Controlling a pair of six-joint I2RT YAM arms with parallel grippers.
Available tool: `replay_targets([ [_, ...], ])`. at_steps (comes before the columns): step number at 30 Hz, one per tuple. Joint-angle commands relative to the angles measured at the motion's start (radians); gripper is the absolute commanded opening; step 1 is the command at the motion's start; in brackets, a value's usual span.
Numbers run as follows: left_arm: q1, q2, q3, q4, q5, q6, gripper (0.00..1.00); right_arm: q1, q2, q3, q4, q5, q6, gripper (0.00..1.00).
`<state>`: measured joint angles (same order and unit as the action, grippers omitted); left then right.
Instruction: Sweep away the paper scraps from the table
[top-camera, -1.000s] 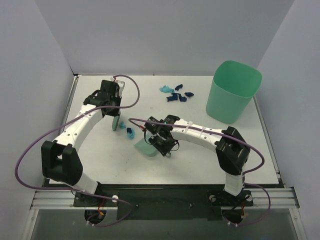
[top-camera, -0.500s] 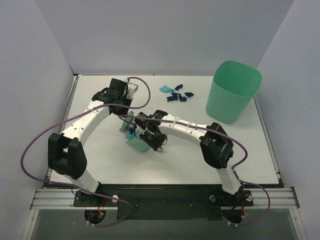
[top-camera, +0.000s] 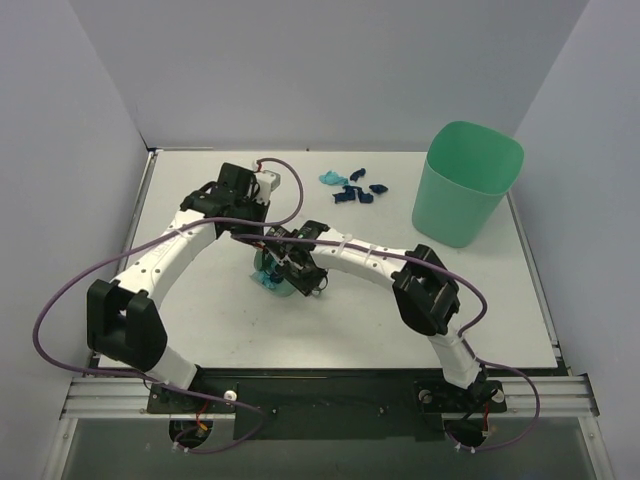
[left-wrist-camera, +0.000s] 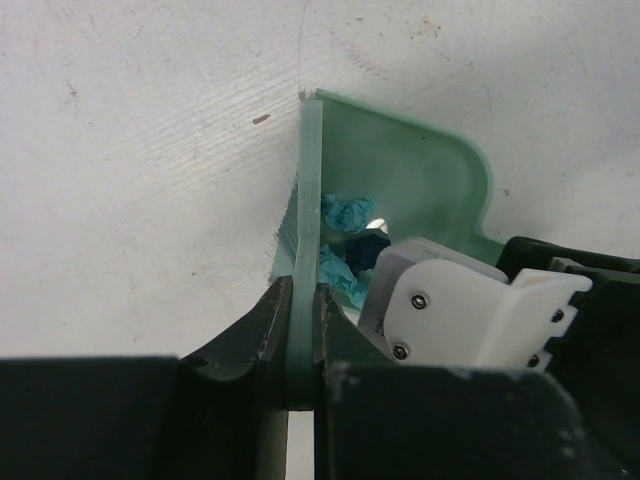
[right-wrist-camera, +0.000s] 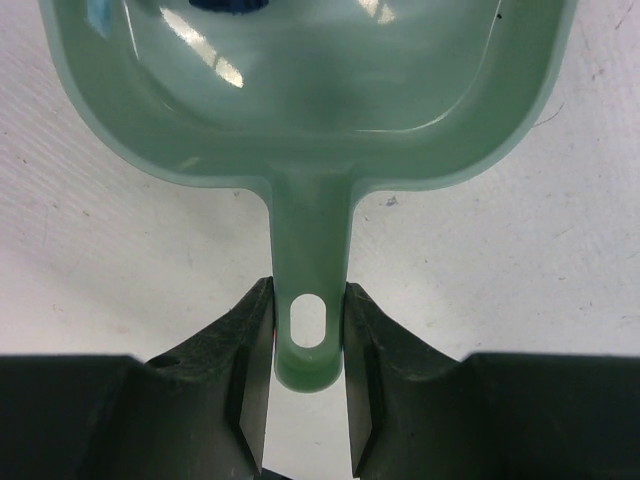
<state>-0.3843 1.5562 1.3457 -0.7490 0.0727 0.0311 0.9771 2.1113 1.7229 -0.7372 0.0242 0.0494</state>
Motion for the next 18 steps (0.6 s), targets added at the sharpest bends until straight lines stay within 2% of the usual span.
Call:
replay_targets([
  [1,-0.01,-0.062,-0.022,-0.027,0.078,-0.069,0.0,0.011,-0.045,-0.023,0.053,0.056,0.026,0.0],
  [5,-0.01,-0.087,-0.02,-0.036,0.062,-0.086,0.0,0.023,-0.068,-0.052,0.081,0.083,0.04,0.0],
  [9,-0.007,-0.116,-0.007,-0.041,-0.025,-0.134,0.0,0.032,-0.12,-0.106,0.12,0.112,0.064,0.0],
  [13,0.002,-0.149,0.039,-0.039,-0.109,-0.177,0.0,0.043,-0.178,-0.144,0.142,0.132,0.086,0.0],
  [18,0.009,-0.208,0.124,-0.043,-0.126,-0.21,0.0,0.052,-0.24,-0.171,0.153,0.144,0.096,0.0],
])
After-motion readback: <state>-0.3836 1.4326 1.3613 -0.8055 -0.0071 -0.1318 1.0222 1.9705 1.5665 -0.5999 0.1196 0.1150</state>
